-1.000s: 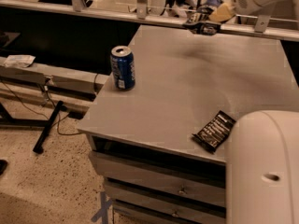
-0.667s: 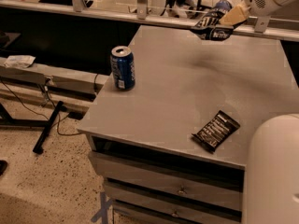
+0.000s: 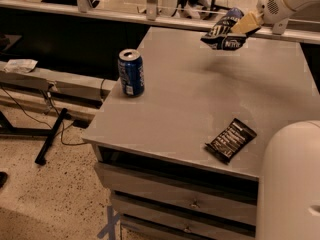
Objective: Move blue chip bag near rxbar chocolate
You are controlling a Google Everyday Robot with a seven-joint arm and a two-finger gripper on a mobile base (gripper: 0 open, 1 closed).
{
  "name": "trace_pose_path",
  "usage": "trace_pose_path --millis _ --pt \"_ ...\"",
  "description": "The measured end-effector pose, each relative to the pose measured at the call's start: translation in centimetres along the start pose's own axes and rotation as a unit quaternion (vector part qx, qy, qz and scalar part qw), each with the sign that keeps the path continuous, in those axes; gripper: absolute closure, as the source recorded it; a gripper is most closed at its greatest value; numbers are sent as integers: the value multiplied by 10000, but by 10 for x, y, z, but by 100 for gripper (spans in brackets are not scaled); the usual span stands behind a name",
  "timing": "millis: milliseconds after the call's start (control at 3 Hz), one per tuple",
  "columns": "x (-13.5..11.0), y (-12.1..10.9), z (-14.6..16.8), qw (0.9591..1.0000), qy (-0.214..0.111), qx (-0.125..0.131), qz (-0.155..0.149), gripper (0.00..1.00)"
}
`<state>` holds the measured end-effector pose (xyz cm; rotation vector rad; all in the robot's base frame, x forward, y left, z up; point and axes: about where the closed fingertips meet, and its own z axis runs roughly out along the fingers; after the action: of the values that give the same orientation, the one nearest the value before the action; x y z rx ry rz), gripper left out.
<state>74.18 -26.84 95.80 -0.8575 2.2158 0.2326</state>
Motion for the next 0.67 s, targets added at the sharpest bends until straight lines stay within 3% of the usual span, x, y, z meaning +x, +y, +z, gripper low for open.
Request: trace_pose_path --millis 333,667 --pt "21 6 -11 9992 336 -22 226 100" --pt "53 21 -40 9947 755 54 702 100"
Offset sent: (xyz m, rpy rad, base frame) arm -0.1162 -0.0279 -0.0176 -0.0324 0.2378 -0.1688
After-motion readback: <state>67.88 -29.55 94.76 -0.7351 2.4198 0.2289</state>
